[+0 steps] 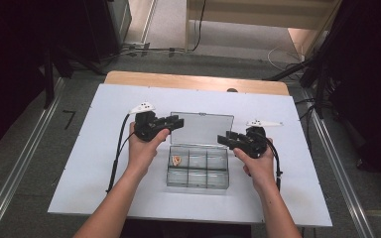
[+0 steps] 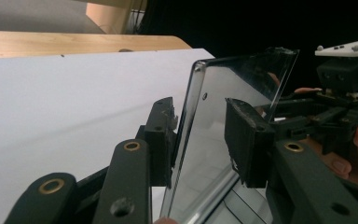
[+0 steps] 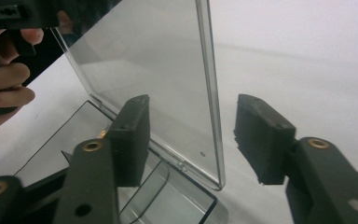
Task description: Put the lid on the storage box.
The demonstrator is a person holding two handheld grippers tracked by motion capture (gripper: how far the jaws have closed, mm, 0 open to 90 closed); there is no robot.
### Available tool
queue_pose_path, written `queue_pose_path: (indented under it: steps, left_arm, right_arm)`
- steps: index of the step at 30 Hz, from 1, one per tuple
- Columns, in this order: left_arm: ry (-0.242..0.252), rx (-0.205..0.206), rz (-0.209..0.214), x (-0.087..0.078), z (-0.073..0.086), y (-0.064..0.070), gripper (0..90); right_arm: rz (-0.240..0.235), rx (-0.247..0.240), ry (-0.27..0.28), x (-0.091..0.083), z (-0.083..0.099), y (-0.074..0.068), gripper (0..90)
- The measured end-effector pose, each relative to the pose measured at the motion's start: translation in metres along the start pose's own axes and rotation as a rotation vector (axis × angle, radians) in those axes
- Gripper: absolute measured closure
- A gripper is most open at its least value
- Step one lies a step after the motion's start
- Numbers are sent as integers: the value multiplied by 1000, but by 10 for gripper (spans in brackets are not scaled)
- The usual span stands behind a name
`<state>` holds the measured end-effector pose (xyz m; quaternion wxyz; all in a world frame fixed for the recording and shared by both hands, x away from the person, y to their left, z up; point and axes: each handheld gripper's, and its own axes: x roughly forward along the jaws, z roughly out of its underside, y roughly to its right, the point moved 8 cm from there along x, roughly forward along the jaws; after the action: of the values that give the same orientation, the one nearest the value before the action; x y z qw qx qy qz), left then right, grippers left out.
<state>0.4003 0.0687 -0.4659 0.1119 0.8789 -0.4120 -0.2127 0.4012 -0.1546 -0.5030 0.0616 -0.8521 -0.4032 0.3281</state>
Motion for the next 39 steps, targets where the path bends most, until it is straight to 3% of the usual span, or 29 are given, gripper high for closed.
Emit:
queue_pose_path:
  steps: [8,13,19,22,25,30,37,39]
  left_arm:
    - [17,38,21,-11,10,16,570]
    - [19,67,3,-16,18,23,548]
    - [-23,100,-26,-17,25,27,490]
    - [-63,99,-45,-21,33,29,386]
    - [-76,133,-107,-31,40,29,304]
    - [-68,135,-146,-50,50,26,299]
    - [-86,117,-97,-57,60,31,433]
    - [-85,107,-65,-55,60,33,445]
  right_arm:
    - [19,-8,27,-11,-5,-6,388]
    - [21,-49,48,-17,-6,-17,399]
    - [2,-59,46,-19,-5,-27,426]
    - [9,-50,46,-19,-3,-28,437]
    - [9,-42,50,-19,-1,-27,444]
    - [22,-37,59,-18,2,-26,441]
    - [39,-41,70,-23,5,-26,423]
    - [48,-44,73,-25,5,-26,421]
